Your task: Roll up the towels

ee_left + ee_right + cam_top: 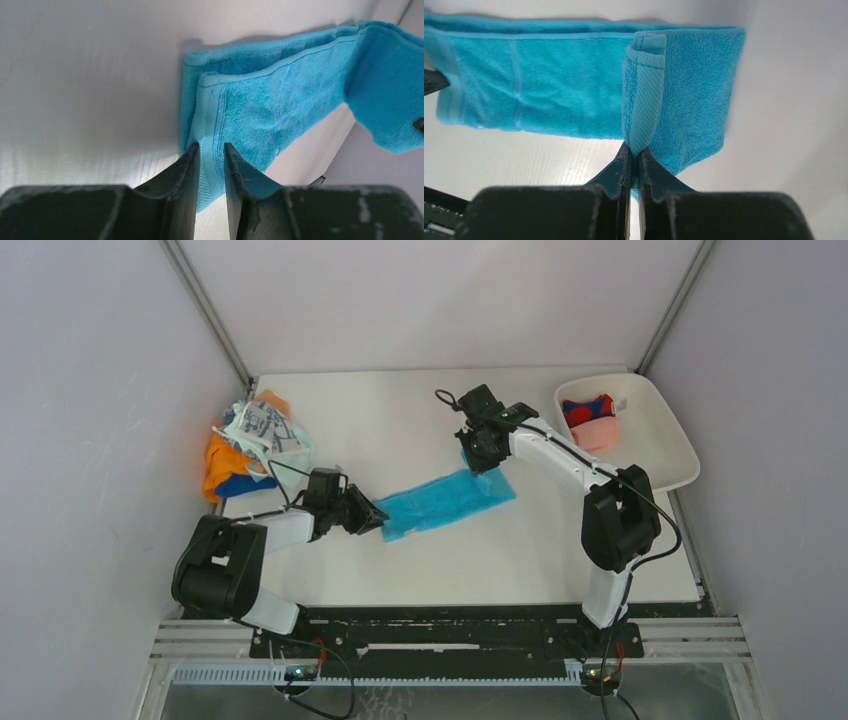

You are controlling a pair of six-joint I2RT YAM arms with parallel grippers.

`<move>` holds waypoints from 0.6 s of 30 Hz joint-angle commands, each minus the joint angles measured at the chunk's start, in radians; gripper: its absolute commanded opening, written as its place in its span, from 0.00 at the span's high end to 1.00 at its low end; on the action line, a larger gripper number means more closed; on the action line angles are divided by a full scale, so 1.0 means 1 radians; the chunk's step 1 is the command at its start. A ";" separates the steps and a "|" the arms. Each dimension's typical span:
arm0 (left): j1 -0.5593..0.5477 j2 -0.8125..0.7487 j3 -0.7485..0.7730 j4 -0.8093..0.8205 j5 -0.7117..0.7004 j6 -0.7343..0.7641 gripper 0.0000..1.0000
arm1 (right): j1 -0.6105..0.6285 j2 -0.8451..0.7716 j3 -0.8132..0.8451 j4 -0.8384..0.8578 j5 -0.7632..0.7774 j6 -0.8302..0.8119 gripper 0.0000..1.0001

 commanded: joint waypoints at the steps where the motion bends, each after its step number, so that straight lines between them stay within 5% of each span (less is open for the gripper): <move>1: -0.002 0.042 -0.042 0.033 -0.049 -0.001 0.72 | 0.041 -0.056 -0.002 0.041 -0.054 0.035 1.00; 18: -0.041 -0.014 -0.065 0.018 -0.069 -0.022 0.75 | 0.183 0.067 0.105 0.035 -0.123 0.204 1.00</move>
